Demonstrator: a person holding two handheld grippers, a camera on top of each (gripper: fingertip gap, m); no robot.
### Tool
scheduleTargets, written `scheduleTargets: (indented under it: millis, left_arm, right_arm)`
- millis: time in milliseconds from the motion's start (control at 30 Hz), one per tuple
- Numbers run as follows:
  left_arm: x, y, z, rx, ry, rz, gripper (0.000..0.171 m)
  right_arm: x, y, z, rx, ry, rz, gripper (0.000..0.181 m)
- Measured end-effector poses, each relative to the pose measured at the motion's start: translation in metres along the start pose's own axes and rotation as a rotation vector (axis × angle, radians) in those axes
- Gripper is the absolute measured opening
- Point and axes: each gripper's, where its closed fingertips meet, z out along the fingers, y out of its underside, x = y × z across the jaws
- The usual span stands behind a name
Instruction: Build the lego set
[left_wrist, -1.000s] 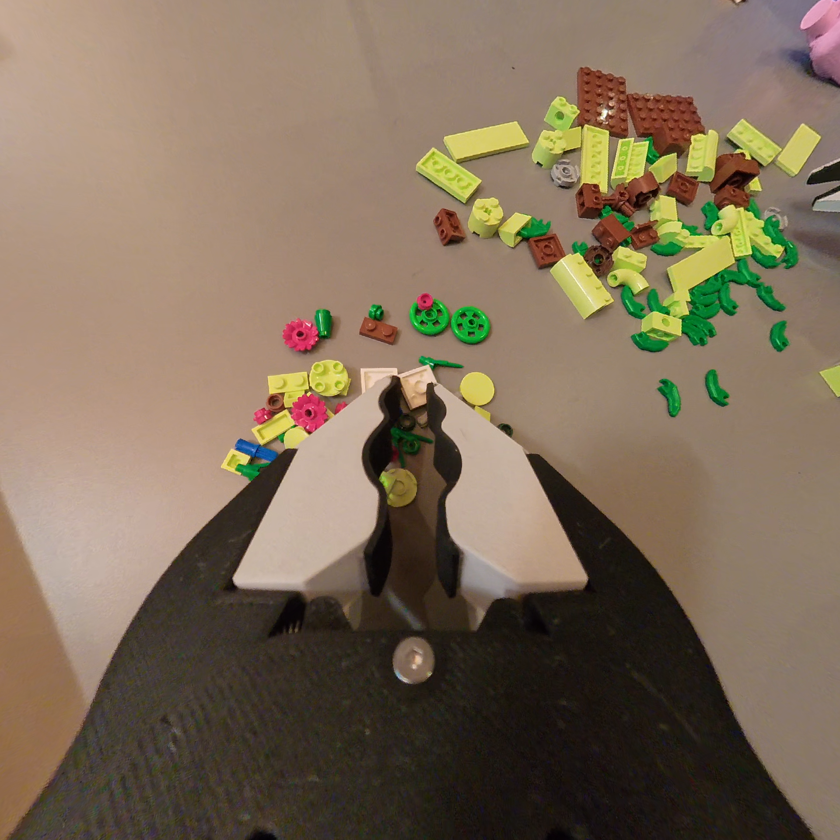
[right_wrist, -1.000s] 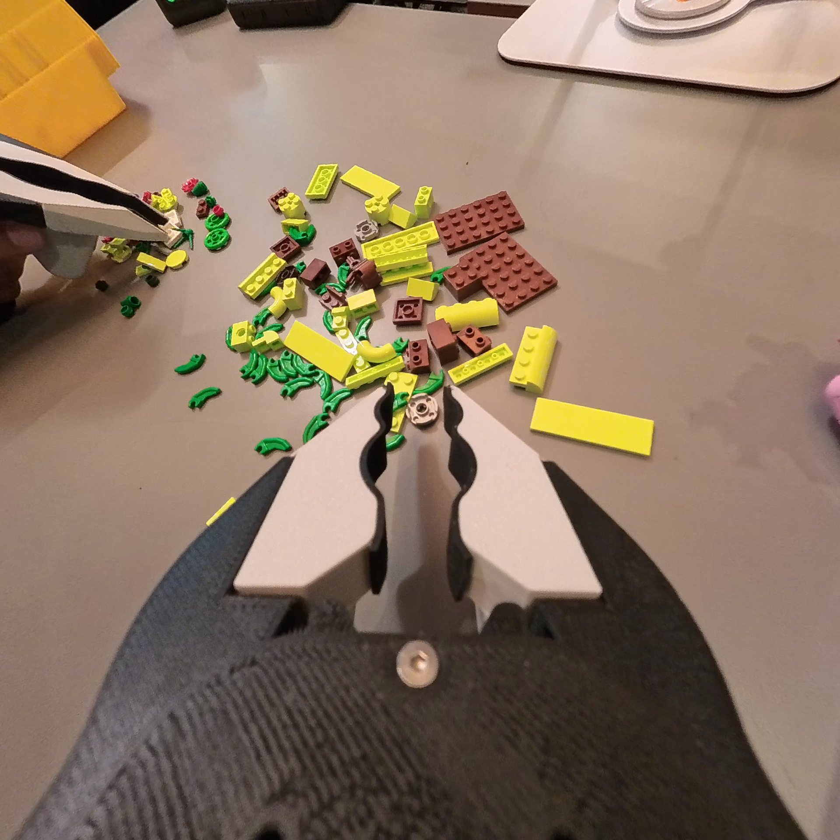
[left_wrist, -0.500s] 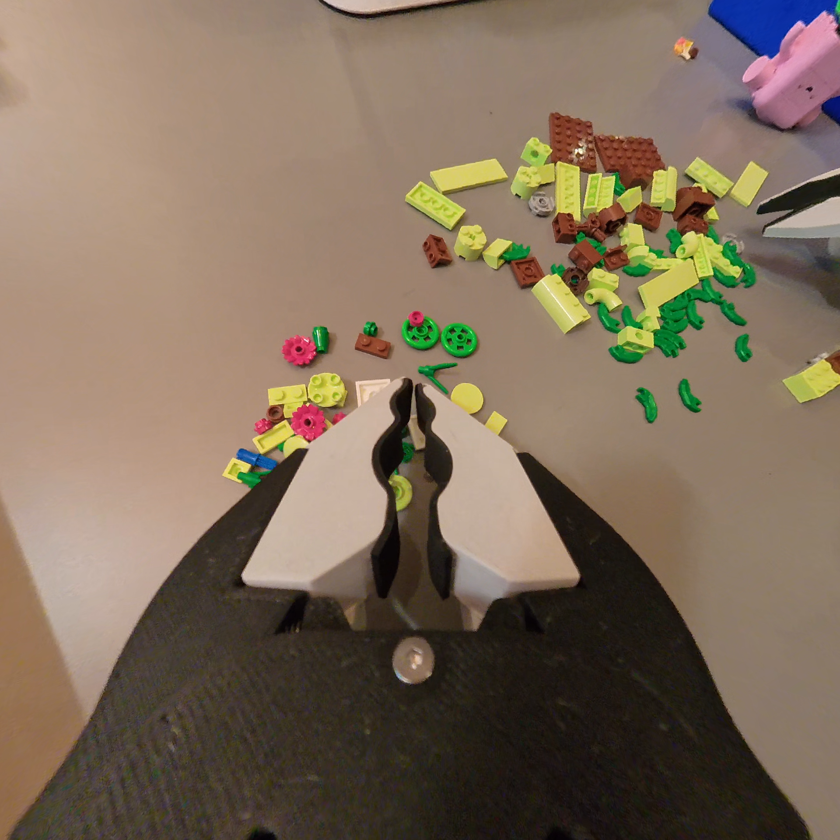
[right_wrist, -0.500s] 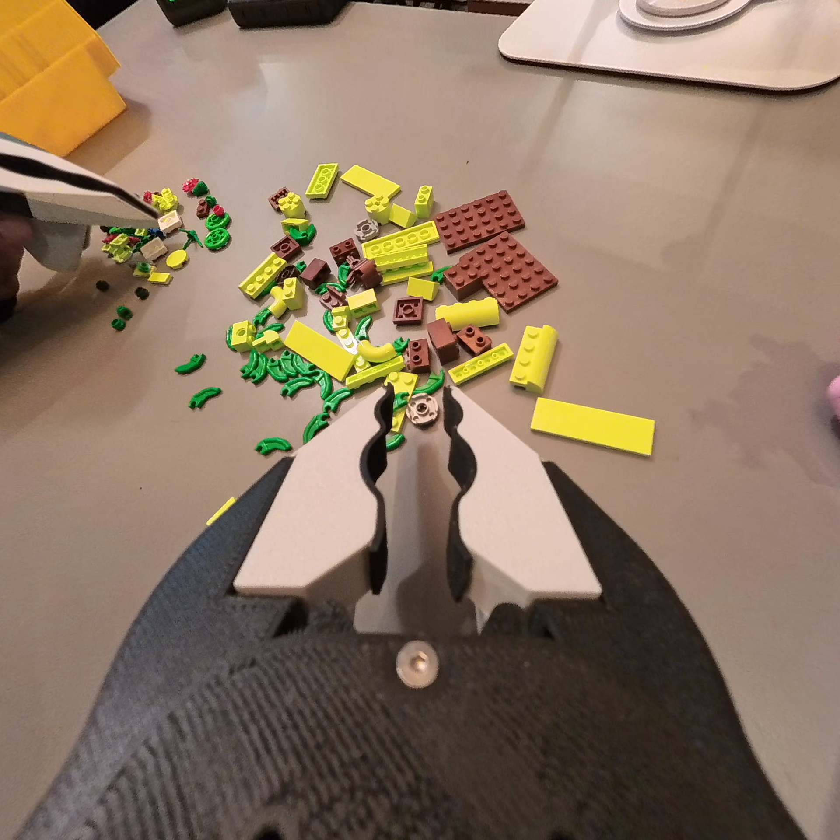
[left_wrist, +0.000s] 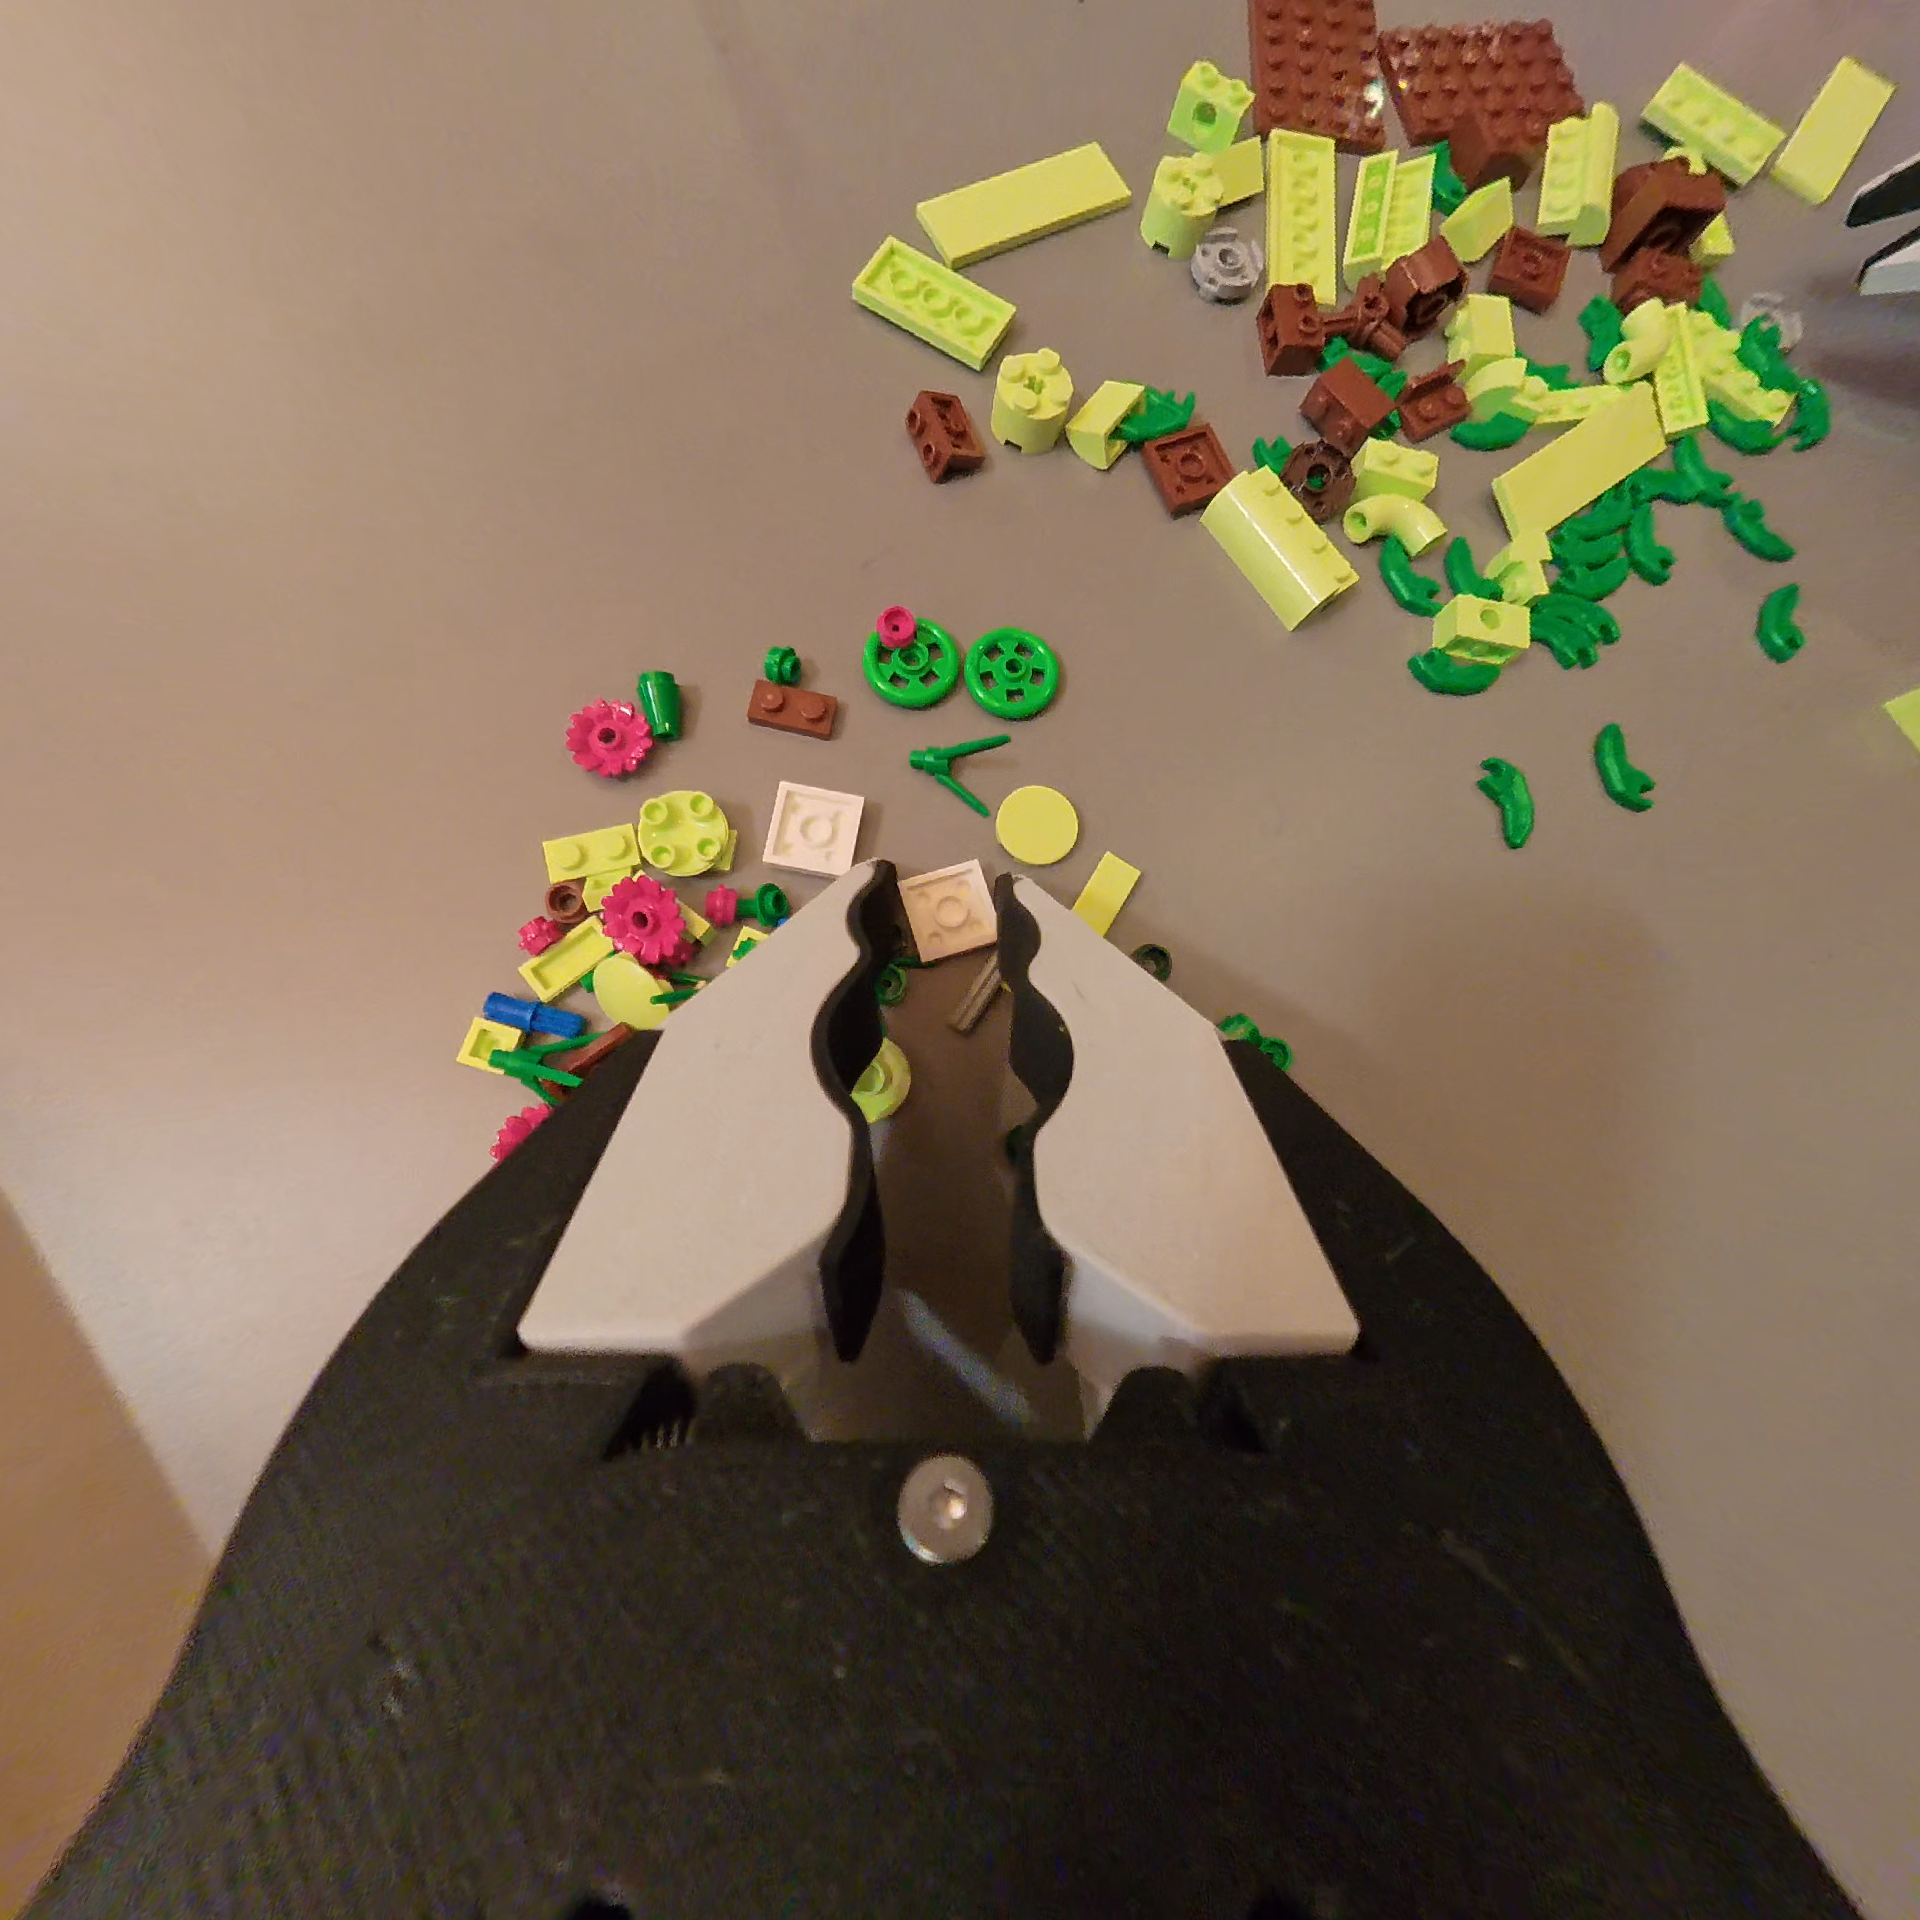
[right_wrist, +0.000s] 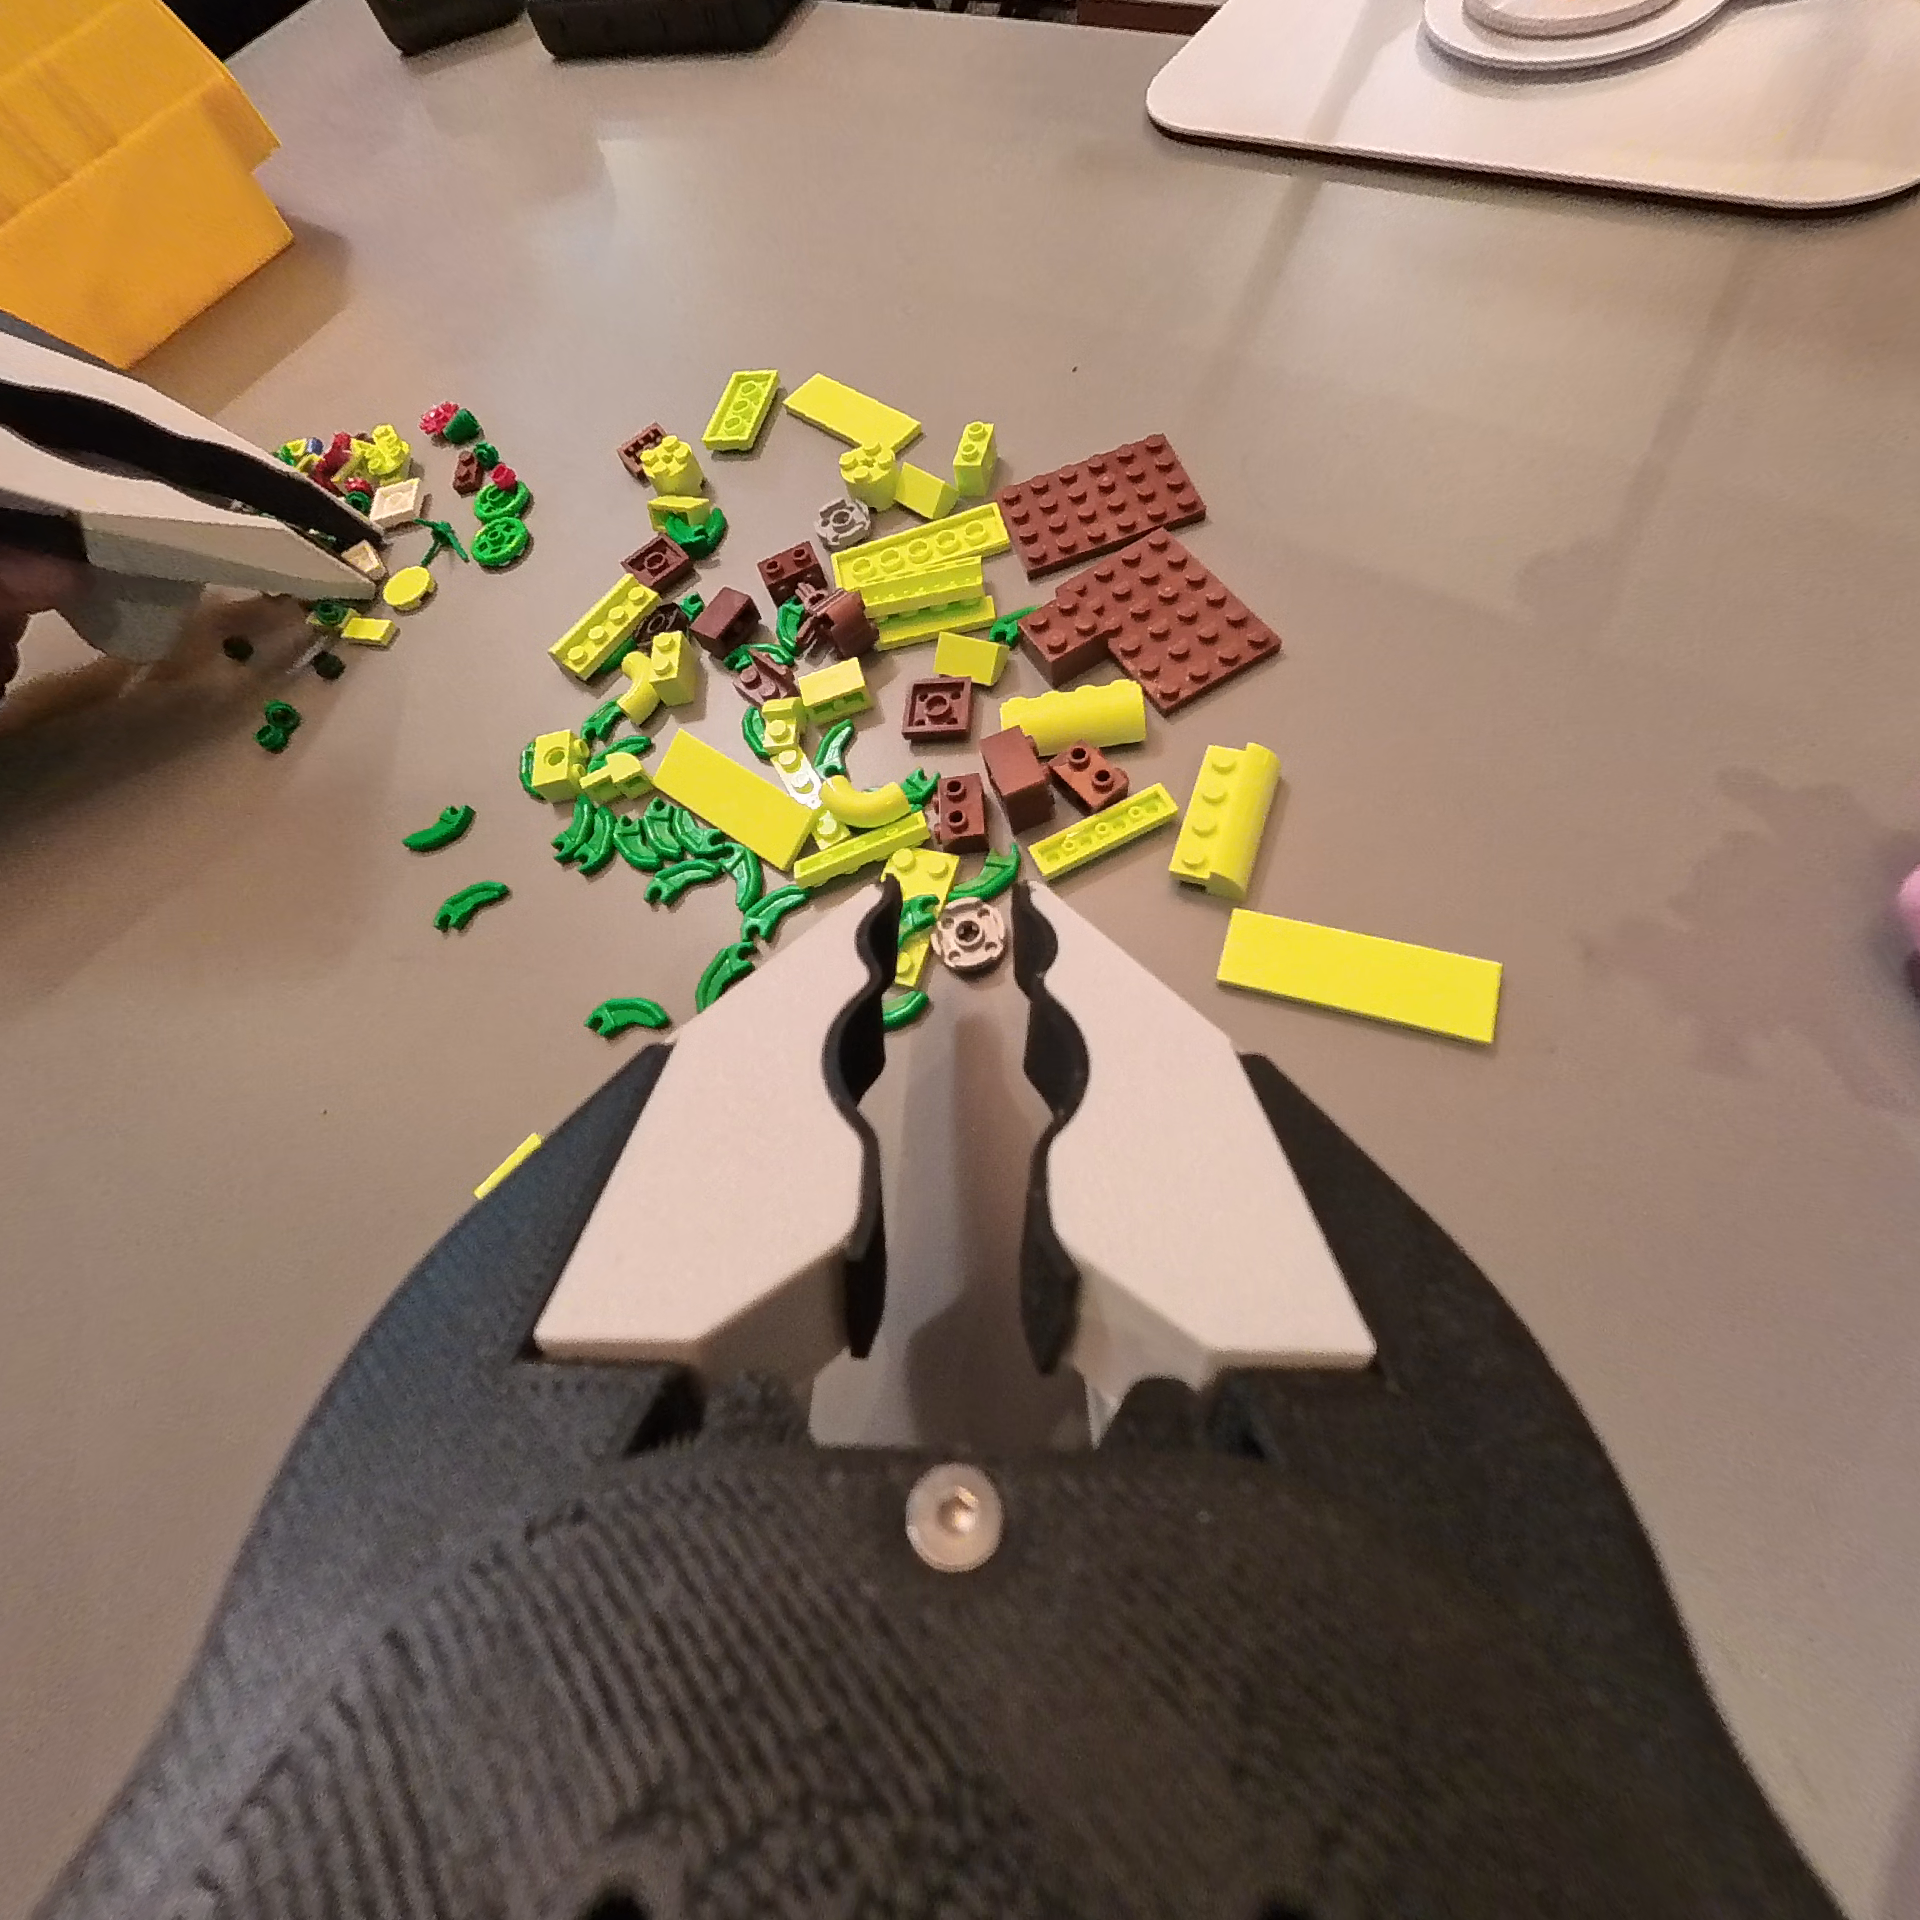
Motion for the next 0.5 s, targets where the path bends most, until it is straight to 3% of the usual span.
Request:
scheduleTargets:
  millis: [133,233,300,400,500]
  left_arm:
    - [-0.001,-0.005,-0.002,0.034,-0.008,0.003,0.015]
    - [0.010,-0.032,-0.017,0.207,0.098,-0.073,0.015]
    - [0.039,-0.064,-0.040,0.401,0.359,-0.209,0.015]
    - [0.084,-0.108,-0.094,0.672,0.942,-0.485,0.013]
    - [0.115,-0.118,-0.107,0.701,1.260,-0.602,0.013]
  right_arm:
    - [0.000,0.000,0.001,-0.004,0.002,-0.002,0.019]
    - [0.001,-0.002,-0.001,0.014,0.008,-0.002,0.021]
    - [0.000,-0.012,-0.008,0.089,0.010,-0.028,0.025]
    - [-0.018,-0.042,-0.032,0.319,0.004,-0.141,0.025]
    - [-0.070,-0.067,-0.049,0.440,-0.053,-0.322,0.030]
